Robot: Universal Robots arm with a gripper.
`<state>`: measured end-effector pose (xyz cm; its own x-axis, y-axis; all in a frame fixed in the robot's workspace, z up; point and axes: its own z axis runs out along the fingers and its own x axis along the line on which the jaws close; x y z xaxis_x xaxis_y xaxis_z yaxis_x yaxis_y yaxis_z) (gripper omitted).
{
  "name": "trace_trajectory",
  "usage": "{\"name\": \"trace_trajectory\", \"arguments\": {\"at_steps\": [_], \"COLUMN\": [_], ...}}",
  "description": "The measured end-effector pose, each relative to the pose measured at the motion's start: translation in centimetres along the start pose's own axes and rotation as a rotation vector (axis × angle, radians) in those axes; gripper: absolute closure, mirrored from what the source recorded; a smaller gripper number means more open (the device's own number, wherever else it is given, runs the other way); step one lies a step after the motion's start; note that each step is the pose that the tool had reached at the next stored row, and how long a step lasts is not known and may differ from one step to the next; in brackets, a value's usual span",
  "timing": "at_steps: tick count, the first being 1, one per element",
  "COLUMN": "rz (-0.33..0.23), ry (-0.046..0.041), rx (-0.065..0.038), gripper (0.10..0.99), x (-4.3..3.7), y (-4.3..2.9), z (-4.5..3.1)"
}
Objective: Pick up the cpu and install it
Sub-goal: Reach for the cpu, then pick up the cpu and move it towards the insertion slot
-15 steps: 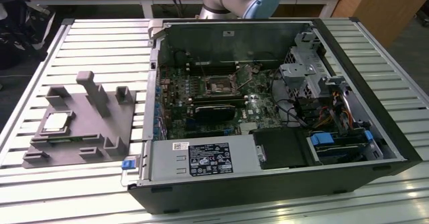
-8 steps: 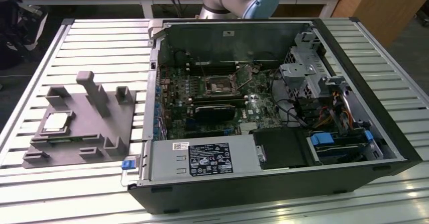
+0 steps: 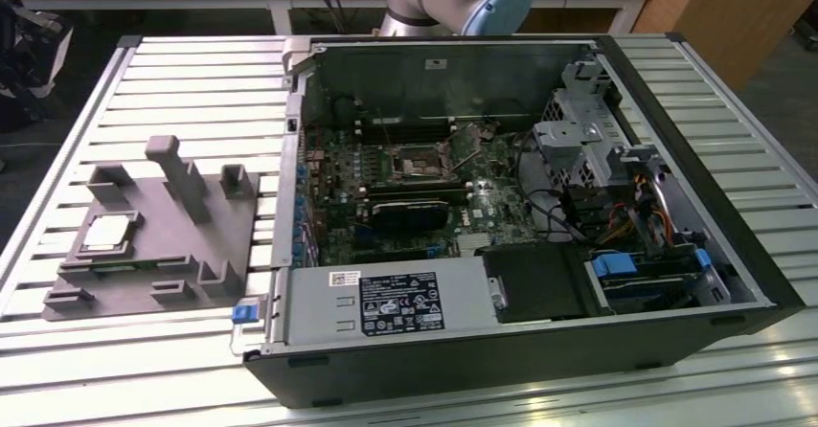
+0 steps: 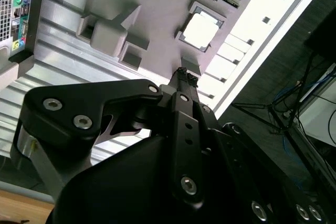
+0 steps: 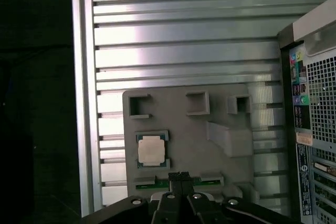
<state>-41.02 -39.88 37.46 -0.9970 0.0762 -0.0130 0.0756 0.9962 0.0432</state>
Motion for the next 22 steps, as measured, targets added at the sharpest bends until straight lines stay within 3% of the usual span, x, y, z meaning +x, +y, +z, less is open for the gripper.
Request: {"name": "trace_trajectory", "arguments": {"at_steps": [8,14,22], "rz": [0.000,0.001,0.001], "ry": [0.0061,0.0200,0.0208], "rx": [0.000,0.002,0.000], "gripper": [0.980,0.980,0.980], "x": [0.91,0.95,0.96], "y": [-0.08,-0.09,-0.17], "z": [0.20,0.46,1.56]}}
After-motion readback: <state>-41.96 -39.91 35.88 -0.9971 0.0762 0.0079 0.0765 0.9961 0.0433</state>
